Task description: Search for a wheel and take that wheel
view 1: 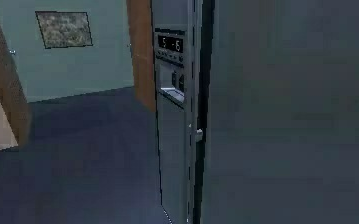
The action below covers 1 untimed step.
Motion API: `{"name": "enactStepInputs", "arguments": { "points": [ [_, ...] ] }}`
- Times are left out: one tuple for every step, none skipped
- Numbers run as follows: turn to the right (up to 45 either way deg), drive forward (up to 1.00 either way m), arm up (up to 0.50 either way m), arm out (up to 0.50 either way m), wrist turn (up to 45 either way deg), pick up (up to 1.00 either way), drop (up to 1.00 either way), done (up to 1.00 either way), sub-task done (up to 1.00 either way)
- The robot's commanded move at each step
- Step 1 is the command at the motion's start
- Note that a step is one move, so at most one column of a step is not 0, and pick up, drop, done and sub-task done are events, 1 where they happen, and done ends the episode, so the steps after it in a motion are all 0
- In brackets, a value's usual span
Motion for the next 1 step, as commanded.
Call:
{"name": "enactStepInputs", "arguments": {
  "points": [
    [-30.0, 0.00, 0.00, 0.00, 0.0, 0.00, 0.00, 0.00, 0.00]
  ]
}}
